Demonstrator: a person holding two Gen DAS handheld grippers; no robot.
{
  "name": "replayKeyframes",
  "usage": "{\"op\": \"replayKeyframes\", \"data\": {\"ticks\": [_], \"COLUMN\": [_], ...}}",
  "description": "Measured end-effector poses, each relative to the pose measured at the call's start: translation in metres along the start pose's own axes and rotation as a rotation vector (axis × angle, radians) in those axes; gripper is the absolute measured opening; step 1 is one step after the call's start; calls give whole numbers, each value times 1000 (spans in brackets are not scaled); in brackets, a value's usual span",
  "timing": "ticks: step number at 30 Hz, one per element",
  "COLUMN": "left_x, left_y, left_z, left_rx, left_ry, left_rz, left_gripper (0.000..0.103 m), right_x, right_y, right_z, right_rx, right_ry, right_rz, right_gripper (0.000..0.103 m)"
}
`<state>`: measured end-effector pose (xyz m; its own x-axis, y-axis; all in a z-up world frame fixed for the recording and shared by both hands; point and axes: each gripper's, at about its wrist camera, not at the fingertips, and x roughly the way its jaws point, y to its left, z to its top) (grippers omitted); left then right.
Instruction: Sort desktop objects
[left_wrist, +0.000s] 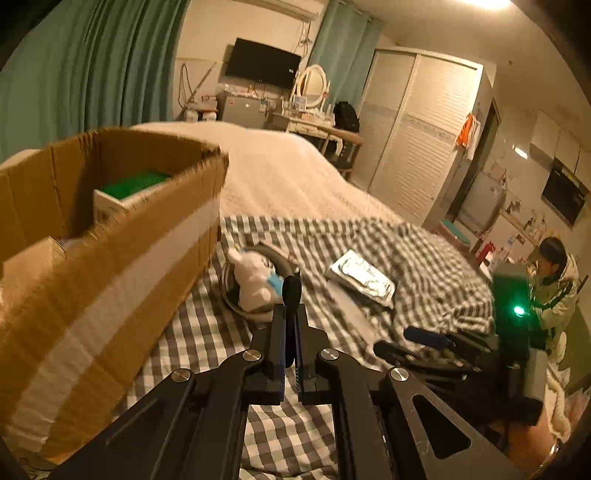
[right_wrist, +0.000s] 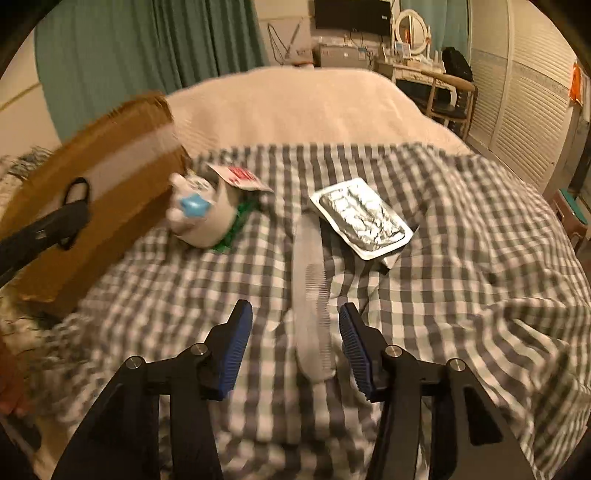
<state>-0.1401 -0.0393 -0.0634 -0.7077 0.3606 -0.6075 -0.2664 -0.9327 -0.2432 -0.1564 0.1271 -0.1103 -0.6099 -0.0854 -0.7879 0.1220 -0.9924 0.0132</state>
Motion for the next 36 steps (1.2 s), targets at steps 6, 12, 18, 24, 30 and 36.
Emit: {"op": "replayKeyframes", "data": {"ticks": [6, 12, 18, 24, 30, 36], "left_x": [32, 41, 14, -98, -158, -121], "left_y": [6, 3, -8, -9, 55, 139], "left_z": [-9, -10, 0, 45, 72, 65], "left_rx": [-15, 32, 73, 42, -83, -231], "left_ry": [63, 63, -15, -300, -393, -217], "left_rz": [20, 83, 131, 181, 292, 368], "left_gripper": [4, 4, 4, 4, 4, 4], "right_x": [38, 18, -59, -142, -174, -117], "right_y": [-12, -3, 7, 31, 94, 179], "right_z": [3, -8, -15, 12, 71, 121], "right_rx": [49, -26, -61, -88, -110, -99], "right_ry": [53, 4, -135, -245, -313, -266], "right_rz": [5, -36, -2, 126, 364, 509], "right_gripper": [40, 26, 26, 26, 26, 26]}}
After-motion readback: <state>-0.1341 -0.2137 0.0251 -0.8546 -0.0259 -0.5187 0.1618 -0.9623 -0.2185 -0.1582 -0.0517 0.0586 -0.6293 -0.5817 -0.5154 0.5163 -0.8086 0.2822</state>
